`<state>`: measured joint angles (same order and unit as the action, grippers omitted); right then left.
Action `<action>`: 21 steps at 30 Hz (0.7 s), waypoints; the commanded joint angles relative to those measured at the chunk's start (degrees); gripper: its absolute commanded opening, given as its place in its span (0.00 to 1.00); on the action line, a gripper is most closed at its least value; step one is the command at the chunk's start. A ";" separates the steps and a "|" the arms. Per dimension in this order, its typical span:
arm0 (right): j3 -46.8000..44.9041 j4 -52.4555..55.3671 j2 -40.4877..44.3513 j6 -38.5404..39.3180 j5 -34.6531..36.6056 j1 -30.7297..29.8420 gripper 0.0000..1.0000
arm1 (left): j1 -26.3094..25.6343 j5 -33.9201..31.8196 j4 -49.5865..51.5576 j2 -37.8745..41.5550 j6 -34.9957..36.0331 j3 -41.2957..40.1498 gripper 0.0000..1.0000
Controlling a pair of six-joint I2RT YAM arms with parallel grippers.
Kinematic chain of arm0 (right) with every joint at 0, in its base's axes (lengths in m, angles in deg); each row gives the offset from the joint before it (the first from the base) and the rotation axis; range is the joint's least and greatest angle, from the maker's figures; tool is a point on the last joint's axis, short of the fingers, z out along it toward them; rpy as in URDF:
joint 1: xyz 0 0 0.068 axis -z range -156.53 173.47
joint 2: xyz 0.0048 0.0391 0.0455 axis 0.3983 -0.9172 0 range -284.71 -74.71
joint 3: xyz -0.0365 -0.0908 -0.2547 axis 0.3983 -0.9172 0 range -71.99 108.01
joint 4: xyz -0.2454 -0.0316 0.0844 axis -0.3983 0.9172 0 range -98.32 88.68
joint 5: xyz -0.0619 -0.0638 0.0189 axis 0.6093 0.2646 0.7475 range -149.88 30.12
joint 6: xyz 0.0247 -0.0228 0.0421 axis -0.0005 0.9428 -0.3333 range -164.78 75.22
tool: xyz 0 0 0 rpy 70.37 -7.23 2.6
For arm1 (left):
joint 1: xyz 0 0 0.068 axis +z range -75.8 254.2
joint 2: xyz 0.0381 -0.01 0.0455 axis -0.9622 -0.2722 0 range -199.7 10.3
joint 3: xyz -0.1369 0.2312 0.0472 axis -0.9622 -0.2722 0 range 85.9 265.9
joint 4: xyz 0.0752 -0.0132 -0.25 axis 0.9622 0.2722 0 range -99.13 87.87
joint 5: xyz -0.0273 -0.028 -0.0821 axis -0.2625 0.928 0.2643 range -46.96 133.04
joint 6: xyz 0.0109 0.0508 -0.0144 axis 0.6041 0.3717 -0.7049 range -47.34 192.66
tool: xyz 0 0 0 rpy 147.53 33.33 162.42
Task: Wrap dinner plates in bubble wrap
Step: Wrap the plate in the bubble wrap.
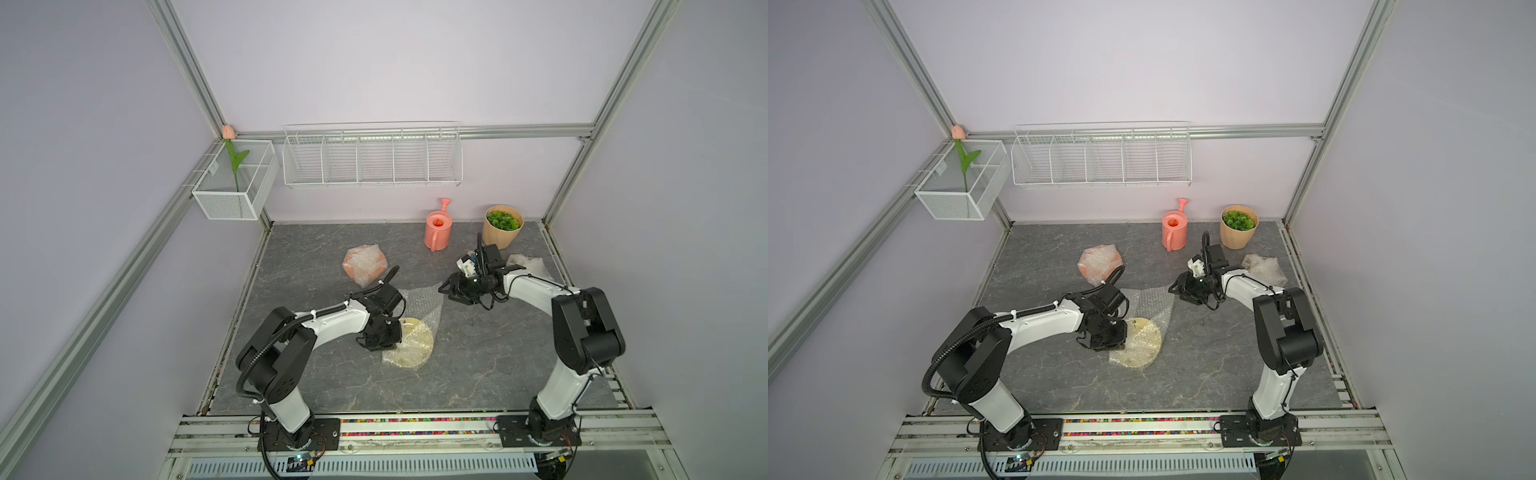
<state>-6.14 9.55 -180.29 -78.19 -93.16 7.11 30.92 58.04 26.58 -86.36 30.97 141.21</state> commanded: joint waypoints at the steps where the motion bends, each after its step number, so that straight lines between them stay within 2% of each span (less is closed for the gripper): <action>1: 2.14 0.61 -4.03 1.48 -4.69 -0.33 0.51 | 0.05 -3.41 3.58 -1.09 0.45 -1.52 0.00; 3: 2.66 -0.87 -5.72 0.55 -5.28 -0.32 0.45 | 0.05 -3.34 3.46 -1.03 0.47 -1.51 0.00; 6: 2.71 -2.88 -7.16 -0.50 -6.07 -0.29 0.29 | 0.05 -3.05 3.41 -0.90 0.56 -1.50 0.00; 9: 1.65 -3.21 -5.85 -0.85 -5.93 -0.23 0.07 | 0.05 -3.28 3.38 -0.74 0.71 -1.12 0.00; 16: -5.20 1.12 7.85 1.72 -6.13 -1.57 0.07 | 1.55 -1.93 1.81 -3.91 1.57 3.06 0.00; 21: -9.46 3.20 17.25 0.77 -4.98 -8.23 0.07 | 3.15 0.66 -1.34 -5.88 0.84 4.05 0.00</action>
<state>-13.51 10.40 -166.30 -77.93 -97.66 2.57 33.04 59.90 26.90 -89.66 31.58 144.75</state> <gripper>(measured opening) 0.068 0.047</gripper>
